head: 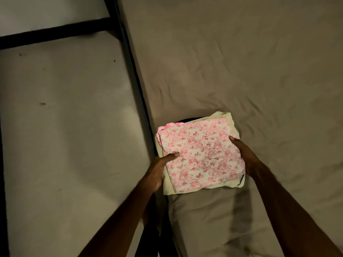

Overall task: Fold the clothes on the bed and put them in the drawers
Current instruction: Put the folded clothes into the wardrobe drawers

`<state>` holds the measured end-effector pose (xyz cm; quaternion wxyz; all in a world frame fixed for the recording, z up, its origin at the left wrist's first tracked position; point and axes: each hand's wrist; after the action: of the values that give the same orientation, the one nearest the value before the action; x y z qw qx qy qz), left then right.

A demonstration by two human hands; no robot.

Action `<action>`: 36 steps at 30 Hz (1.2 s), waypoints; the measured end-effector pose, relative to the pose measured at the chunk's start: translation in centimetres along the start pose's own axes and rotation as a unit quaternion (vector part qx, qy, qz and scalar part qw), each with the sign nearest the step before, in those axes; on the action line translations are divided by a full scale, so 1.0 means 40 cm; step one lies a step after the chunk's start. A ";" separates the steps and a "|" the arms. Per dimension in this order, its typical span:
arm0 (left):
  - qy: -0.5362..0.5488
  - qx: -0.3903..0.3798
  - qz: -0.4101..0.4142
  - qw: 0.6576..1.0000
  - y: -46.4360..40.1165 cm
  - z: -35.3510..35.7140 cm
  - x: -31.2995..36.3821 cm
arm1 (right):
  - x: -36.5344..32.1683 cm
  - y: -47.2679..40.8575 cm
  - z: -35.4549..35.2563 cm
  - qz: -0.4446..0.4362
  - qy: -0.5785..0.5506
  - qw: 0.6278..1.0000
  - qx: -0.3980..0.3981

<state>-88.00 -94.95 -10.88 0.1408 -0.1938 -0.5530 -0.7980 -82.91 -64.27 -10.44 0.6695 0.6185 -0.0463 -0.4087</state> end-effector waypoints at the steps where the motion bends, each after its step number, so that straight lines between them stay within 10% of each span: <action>1: 0.001 -0.010 -0.005 1.000 -0.003 -0.009 0.003 | 0.006 0.002 0.000 -0.006 -0.001 1.000 -0.002; 36: 0.026 -0.078 -0.006 0.997 0.239 -0.084 0.201 | -0.025 0.253 0.171 -0.017 -0.140 0.987 -0.078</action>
<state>-91.41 -101.50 -0.28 0.1348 -0.1796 -0.4862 -0.8445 -82.51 -70.08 0.34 0.6954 0.5022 -0.0973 -0.5047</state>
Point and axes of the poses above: each hand's wrist, its own y-axis away from the middle knuckle, its own z-axis out of the palm, x = y × z, and after that the axes turned 6 degrees about -y, right-handed
